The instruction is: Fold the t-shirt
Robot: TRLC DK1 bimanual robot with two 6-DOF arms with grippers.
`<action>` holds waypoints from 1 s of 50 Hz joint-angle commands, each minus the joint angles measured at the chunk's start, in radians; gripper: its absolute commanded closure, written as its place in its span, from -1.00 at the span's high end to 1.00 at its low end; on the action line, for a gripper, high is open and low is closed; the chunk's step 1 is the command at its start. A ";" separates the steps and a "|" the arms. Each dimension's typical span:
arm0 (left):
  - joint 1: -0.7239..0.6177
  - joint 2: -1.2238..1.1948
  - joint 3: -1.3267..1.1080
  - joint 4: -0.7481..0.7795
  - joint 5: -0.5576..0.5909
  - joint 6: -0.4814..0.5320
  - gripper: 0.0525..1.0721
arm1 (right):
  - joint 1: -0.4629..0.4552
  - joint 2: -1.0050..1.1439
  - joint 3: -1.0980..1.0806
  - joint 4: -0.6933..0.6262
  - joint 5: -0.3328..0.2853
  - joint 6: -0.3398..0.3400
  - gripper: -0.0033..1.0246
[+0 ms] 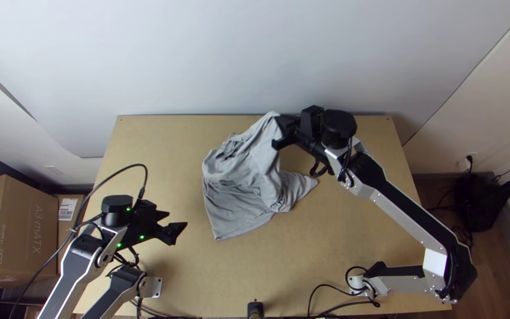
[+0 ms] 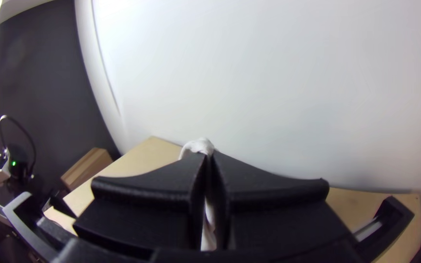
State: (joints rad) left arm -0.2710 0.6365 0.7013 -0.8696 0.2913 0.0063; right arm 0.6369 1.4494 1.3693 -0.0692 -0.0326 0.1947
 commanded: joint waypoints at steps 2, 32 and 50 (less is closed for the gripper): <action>-0.039 0.012 -0.074 0.035 -0.003 0.031 0.91 | -0.068 0.019 0.071 0.014 0.033 0.031 -0.94; -0.218 0.356 -0.045 0.204 -0.127 -0.039 0.89 | -0.183 0.020 0.191 -0.003 0.108 0.040 -0.94; -0.445 0.612 0.004 0.279 -0.139 -0.154 0.88 | -0.181 0.005 0.214 -0.037 0.132 0.040 -0.94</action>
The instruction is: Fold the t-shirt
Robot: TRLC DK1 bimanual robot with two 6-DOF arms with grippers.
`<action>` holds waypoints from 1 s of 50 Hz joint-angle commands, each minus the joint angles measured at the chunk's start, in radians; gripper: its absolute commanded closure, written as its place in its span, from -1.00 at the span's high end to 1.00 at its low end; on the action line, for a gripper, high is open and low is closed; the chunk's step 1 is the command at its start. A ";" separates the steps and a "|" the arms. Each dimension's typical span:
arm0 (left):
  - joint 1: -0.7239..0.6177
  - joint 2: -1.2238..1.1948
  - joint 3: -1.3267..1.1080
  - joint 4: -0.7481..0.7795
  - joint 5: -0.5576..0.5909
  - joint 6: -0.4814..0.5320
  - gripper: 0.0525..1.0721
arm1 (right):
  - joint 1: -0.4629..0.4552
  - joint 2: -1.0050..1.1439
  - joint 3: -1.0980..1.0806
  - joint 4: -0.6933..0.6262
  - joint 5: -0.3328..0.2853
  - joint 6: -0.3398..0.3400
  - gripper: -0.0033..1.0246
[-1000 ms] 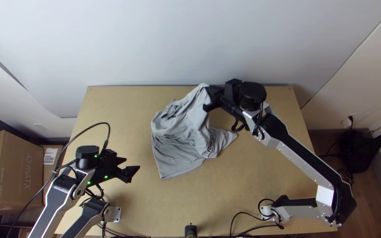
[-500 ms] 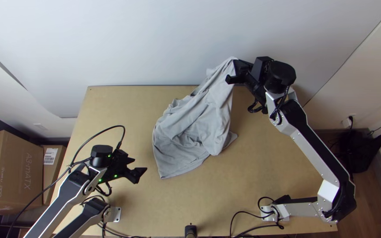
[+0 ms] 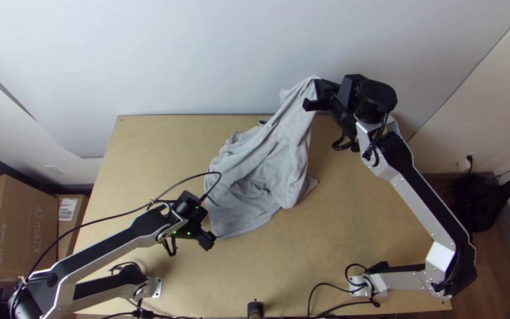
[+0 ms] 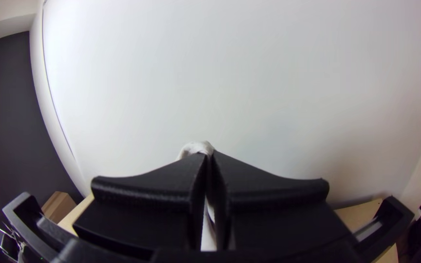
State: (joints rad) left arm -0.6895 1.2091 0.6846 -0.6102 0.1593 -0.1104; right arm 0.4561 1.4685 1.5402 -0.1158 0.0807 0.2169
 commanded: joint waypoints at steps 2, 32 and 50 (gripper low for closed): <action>-0.041 0.060 0.023 0.035 -0.009 -0.043 0.88 | 0.000 -0.019 0.043 0.008 0.021 0.018 -0.94; 0.018 0.060 0.003 0.124 -0.009 -0.054 -0.95 | -0.063 -0.116 -0.038 -0.018 0.039 0.004 -0.94; 0.763 -0.155 0.055 -0.177 0.221 0.396 -0.95 | -0.131 -0.174 -0.107 -0.019 0.039 -0.001 -0.95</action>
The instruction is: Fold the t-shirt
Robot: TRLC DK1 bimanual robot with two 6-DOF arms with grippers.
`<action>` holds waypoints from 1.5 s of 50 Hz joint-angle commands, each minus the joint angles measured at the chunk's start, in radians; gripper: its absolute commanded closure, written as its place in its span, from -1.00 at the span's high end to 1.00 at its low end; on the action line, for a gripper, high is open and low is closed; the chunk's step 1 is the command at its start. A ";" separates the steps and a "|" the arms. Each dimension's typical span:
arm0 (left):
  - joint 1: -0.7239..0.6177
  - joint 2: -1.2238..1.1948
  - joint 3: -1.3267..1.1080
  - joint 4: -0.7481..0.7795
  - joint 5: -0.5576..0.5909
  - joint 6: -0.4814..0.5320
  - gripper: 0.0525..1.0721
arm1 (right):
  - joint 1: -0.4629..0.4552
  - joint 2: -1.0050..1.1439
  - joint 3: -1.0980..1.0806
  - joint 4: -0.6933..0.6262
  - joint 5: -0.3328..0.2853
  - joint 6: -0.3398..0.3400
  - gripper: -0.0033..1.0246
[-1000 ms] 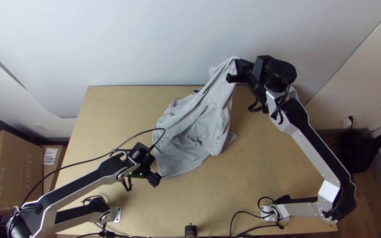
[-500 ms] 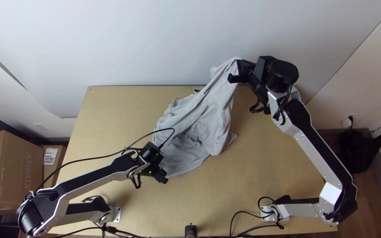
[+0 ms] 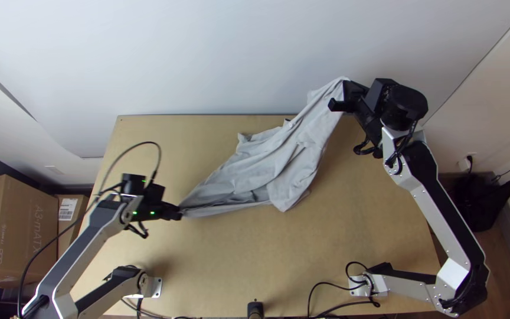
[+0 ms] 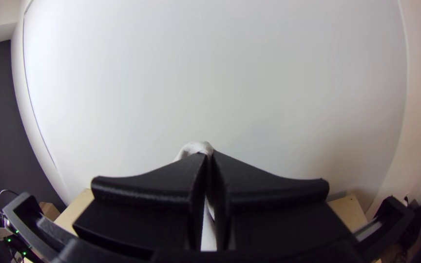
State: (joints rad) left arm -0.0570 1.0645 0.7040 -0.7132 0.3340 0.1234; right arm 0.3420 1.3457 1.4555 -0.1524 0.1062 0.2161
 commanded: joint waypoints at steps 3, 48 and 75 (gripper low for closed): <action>0.223 -0.011 0.060 -0.103 0.062 0.228 -0.95 | -0.021 -0.059 -0.034 0.017 0.013 0.002 -0.94; 0.341 0.373 0.485 0.084 0.229 -0.067 0.53 | -0.098 -0.143 -0.236 0.116 0.015 0.014 -0.95; -0.549 0.029 0.227 0.172 -0.072 -0.044 0.49 | -0.028 -0.114 -0.221 0.108 0.082 0.006 -0.95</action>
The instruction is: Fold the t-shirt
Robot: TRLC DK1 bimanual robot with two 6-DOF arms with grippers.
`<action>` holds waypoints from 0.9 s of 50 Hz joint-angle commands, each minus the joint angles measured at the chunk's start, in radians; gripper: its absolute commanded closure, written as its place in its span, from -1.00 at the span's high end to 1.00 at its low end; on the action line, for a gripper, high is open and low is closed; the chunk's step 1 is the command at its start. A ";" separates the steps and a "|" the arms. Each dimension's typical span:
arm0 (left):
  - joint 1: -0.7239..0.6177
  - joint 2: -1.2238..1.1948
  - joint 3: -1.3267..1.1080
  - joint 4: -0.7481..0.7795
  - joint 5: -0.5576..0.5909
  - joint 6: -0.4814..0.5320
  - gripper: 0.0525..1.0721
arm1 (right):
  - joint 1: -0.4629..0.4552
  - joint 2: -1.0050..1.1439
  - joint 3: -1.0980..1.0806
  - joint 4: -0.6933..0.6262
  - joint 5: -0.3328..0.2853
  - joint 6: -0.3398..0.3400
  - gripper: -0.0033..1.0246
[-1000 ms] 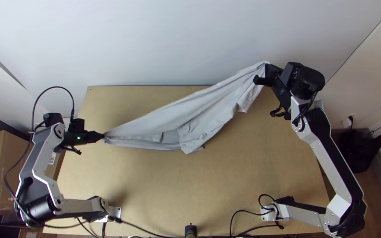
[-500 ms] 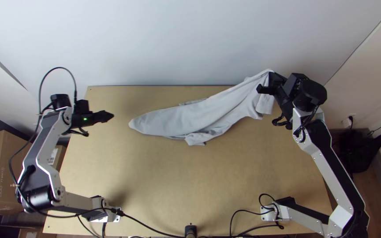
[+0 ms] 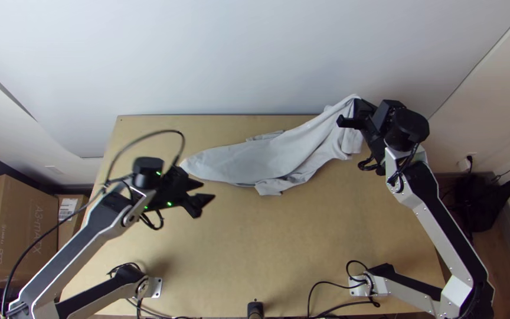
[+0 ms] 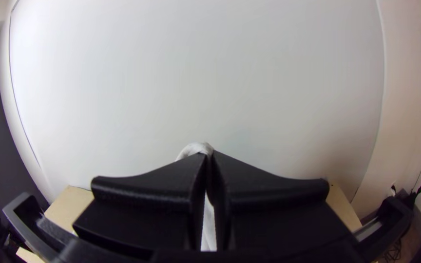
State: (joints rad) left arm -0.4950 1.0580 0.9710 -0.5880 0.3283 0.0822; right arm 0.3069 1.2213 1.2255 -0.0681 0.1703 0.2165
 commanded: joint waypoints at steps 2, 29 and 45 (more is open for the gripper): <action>-0.148 0.065 -0.043 0.070 -0.075 -0.009 0.31 | 0.009 0.010 0.008 0.024 0.020 0.009 -0.94; -0.356 0.520 0.115 0.333 -0.213 -0.107 0.14 | 0.109 0.004 0.008 0.025 0.020 0.003 -0.94; -0.341 0.711 0.212 0.381 -0.215 -0.159 0.14 | 0.146 -0.034 -0.031 0.027 0.020 0.006 -0.95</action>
State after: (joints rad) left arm -0.8436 1.7206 1.1358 -0.2199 0.1181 -0.0391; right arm 0.4450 1.2205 1.2148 -0.0658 0.1764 0.2165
